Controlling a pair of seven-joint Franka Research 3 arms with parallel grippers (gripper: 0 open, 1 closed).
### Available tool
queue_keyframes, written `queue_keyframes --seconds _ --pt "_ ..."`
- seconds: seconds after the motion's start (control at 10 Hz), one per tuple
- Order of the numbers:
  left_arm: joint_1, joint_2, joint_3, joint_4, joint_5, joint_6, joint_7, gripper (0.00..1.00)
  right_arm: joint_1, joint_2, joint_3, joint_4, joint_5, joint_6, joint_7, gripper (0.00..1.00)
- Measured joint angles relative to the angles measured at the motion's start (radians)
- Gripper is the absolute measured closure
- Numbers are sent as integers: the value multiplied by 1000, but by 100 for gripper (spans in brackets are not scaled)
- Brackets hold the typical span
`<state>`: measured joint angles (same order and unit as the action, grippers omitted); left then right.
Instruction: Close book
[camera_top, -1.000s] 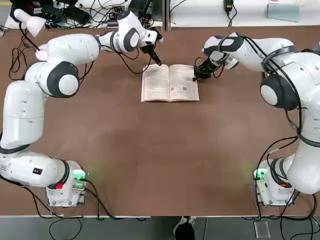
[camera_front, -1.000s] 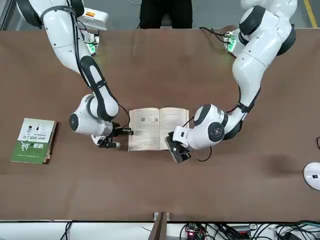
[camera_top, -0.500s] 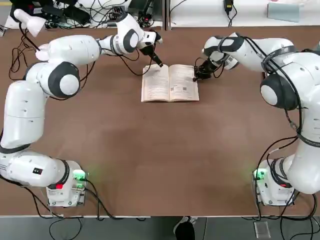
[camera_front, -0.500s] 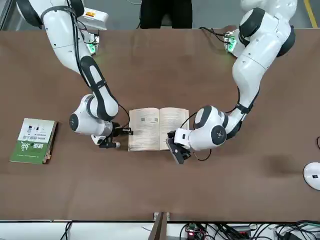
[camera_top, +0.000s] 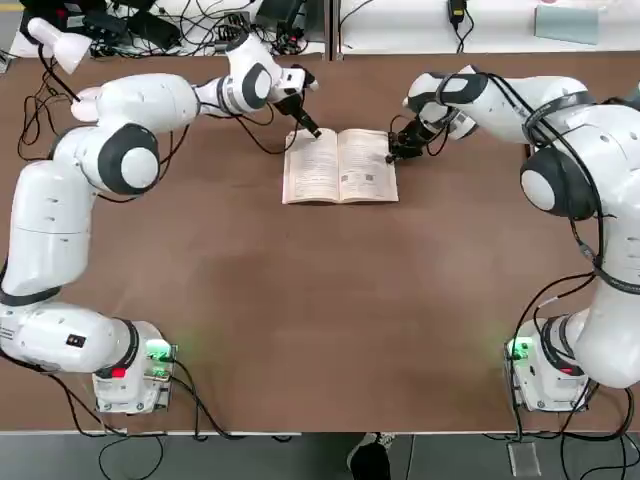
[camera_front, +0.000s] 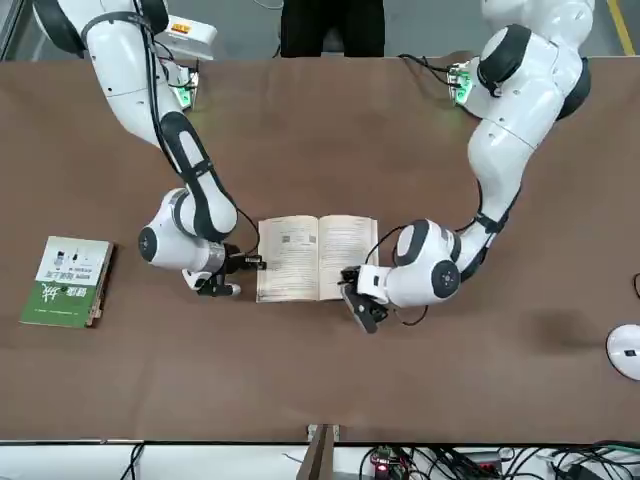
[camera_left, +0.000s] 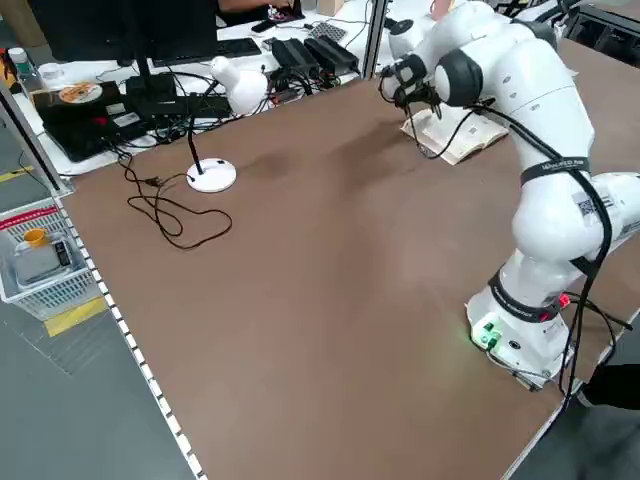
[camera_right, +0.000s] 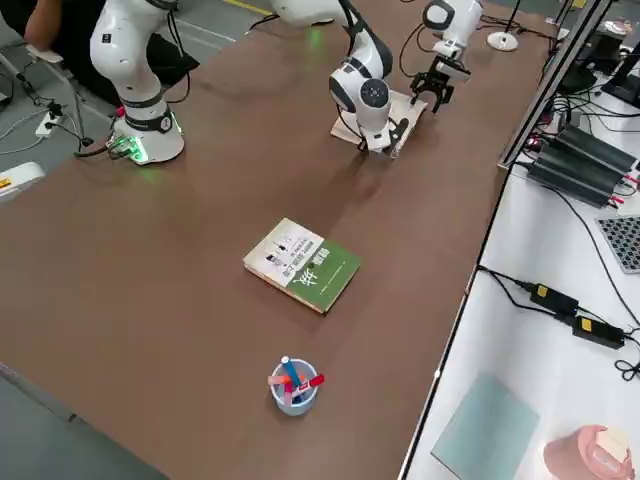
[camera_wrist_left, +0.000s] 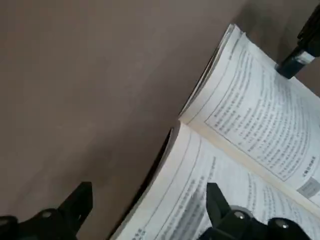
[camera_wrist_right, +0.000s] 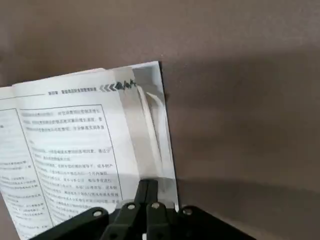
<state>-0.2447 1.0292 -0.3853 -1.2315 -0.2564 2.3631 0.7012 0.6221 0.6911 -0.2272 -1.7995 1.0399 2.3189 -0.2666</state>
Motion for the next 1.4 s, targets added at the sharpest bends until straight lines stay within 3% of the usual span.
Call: queue_keyframes --seconds 1.4 --pt "1 24 0 0 -161 -9 23 0 0 0 0 0 0 0 -1 99"
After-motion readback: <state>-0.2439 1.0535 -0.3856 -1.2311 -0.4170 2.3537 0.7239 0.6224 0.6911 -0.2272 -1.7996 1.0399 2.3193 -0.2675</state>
